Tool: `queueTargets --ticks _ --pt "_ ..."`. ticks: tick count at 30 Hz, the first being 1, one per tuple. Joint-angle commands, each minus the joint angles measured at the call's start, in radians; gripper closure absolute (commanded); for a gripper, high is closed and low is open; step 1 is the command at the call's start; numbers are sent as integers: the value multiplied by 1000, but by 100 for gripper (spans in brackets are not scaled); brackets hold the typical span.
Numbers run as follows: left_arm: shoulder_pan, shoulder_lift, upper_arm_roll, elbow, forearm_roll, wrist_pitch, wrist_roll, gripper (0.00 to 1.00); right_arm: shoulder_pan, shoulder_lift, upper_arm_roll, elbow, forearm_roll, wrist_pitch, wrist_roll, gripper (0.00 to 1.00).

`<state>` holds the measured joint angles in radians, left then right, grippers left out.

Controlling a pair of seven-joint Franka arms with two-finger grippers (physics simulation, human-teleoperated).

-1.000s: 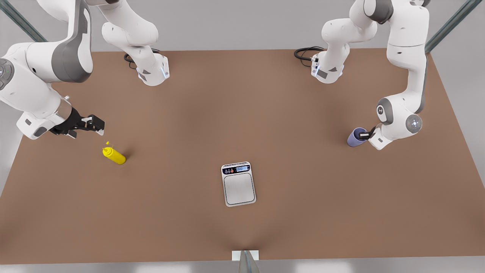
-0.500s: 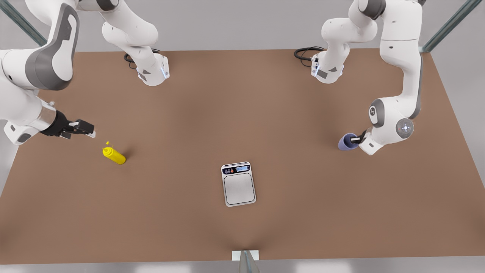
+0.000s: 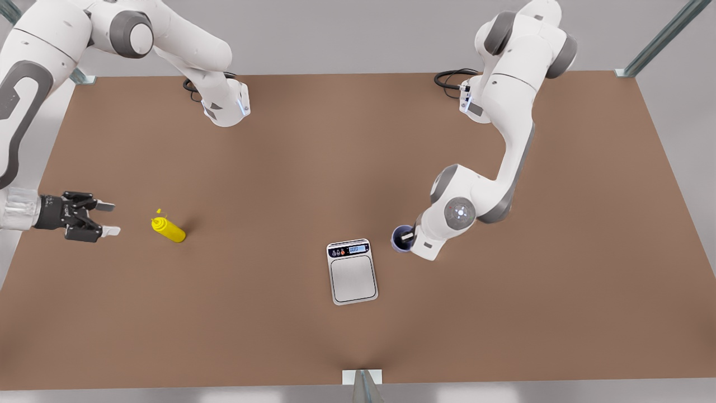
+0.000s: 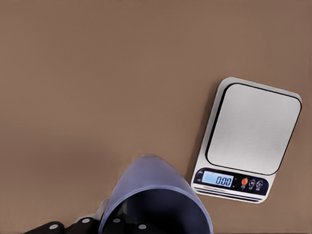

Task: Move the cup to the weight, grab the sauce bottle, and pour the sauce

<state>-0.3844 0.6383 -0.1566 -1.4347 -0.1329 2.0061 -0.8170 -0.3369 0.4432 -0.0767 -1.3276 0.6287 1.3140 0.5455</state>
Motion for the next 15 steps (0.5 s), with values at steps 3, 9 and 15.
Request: queueTargets --ticks 3,9,15 --pt "-74 119 8 163 -60 6 -117 79 -50 34 -1 -7 92 -9 120 0" --pt "-105 210 11 272 -59 131 -146 79 -247 233 2 -28 286 -99 163 0" --pt "-128 287 23 332 -63 243 -169 79 -359 419 2 -30 342 -176 -18 0"
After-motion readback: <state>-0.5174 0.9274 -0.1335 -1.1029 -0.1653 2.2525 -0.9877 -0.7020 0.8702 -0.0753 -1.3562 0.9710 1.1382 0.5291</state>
